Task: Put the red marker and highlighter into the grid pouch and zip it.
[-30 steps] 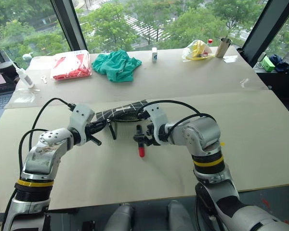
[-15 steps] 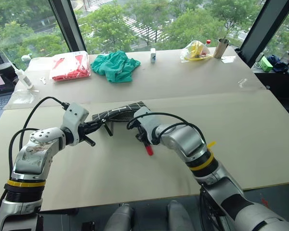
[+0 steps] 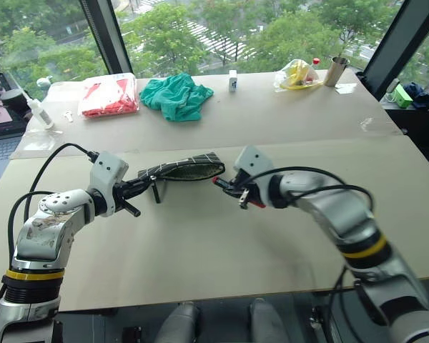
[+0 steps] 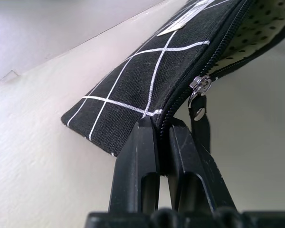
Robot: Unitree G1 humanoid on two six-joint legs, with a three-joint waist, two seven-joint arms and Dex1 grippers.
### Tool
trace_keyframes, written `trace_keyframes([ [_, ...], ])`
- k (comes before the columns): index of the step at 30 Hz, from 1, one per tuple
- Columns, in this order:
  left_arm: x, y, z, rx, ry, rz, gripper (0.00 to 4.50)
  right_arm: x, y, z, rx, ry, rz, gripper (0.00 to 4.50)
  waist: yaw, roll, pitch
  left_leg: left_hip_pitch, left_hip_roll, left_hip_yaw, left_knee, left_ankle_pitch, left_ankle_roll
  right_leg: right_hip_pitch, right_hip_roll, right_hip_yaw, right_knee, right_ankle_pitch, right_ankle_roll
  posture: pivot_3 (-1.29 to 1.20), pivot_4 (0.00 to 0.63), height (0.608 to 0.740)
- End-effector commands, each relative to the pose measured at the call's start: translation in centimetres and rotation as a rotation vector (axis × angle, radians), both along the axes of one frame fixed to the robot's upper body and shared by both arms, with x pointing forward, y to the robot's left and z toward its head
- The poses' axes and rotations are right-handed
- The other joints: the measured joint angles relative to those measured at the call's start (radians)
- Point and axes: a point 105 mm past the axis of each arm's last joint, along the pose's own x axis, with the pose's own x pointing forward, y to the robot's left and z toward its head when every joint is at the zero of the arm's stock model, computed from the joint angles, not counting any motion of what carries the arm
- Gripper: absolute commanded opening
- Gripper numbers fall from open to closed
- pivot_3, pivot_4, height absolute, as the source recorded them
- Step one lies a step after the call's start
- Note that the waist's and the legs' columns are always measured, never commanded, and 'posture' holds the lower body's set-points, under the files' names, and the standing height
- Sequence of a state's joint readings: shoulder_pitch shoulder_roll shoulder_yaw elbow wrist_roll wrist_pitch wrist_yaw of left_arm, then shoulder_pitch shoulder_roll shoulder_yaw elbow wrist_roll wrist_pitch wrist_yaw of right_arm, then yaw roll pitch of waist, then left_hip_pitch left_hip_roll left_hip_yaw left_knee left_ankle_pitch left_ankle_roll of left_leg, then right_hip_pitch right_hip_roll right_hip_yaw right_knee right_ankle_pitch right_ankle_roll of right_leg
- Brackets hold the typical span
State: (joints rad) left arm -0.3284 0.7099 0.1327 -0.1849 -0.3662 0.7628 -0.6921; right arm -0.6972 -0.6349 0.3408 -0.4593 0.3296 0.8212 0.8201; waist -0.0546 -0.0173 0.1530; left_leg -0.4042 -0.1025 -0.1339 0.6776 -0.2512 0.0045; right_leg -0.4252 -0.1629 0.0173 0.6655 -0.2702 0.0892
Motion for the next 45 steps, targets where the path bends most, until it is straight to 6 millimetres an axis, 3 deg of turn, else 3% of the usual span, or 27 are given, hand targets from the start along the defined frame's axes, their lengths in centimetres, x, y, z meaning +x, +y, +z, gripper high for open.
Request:
trace_keyframes([
  [1, 0.1, -0.9, 1.0, -0.008, -0.039, -0.041, 0.0, -1.3, 1.4, 2.6, 0.041, -0.171, 0.13, 0.49, -0.004, 0.0, 0.0, 0.001, 0.002, 0.0, 0.0, 0.0, 0.0, 0.0, 0.0, 0.0, -0.001, 0.0, 0.0, 0.0, 0.15, 0.74],
  [6, 0.1, -2.0, 0.7, -0.01, -0.033, -0.069, 0.0, 2.5, 2.9, 4.3, -0.061, -0.485, 0.046, 0.49, 0.006, 0.0, 0.0, 0.002, 0.002, 0.002, 0.001, 0.0, -0.001, 0.0, -0.001, 0.001, -0.001, 0.001, -0.001, 0.0, 0.15, 0.74],
  [10, 0.0, -2.6, 0.4, -0.009, -0.026, -0.091, 0.0, 3.4, 3.6, 3.8, -0.191, -0.626, 0.092, 0.49, 0.013, 0.0, 0.0, 0.001, 0.002, 0.002, 0.001, 0.0, -0.001, -0.001, -0.001, 0.0, 0.0, 0.001, -0.002, 0.0, 0.15, 0.74],
  [19, 0.3, -3.4, 0.5, -0.017, -0.032, -0.098, 0.0, 1.9, 3.3, 1.7, -0.25, -0.616, 0.241, 0.49, 0.014, 0.0, 0.0, 0.0, 0.002, 0.002, 0.002, 0.0, -0.001, 0.0, -0.001, 0.0, -0.001, 0.001, -0.001, 0.0, 0.15, 0.74],
  [26, 0.3, -3.6, 0.6, -0.018, -0.035, -0.106, 0.0, 3.7, 3.5, 0.1, -0.31, -0.659, 0.18, 0.49, 0.011, 0.0, 0.0, 0.001, 0.002, 0.002, 0.002, 0.0, -0.001, -0.001, 0.0, 0.0, -0.001, 0.001, -0.001, 0.0, 0.15, 0.74],
  [36, 0.2, -3.9, 0.5, -0.014, -0.035, -0.116, 0.0, 6.6, 2.9, -0.5, -0.415, -0.716, 0.098, 0.49, 0.011, 0.0, 0.0, 0.001, 0.002, 0.002, 0.002, 0.001, -0.001, -0.001, -0.001, 0.0, -0.001, 0.001, -0.001, 0.0, 0.15, 0.74],
  [40, 0.2, -4.0, 0.5, -0.014, -0.036, -0.12, 0.0, 7.4, 4.0, -0.5, -0.428, -0.761, 0.096, 0.49, 0.008, 0.0, 0.0, 0.001, 0.002, 0.002, 0.001, 0.001, -0.001, -0.001, 0.0, 0.0, -0.001, 0.001, -0.001, 0.0, 0.15, 0.74],
  [45, 0.2, -4.3, 0.3, -0.016, -0.033, -0.129, 0.0, 6.2, 7.5, -1.0, -0.386, -0.806, 0.203, 0.49, 0.007, 0.0, 0.0, 0.001, 0.002, 0.002, 0.001, 0.001, -0.001, -0.001, 0.0, 0.0, 0.0, 0.001, -0.001, 0.0, 0.15, 0.74],
])
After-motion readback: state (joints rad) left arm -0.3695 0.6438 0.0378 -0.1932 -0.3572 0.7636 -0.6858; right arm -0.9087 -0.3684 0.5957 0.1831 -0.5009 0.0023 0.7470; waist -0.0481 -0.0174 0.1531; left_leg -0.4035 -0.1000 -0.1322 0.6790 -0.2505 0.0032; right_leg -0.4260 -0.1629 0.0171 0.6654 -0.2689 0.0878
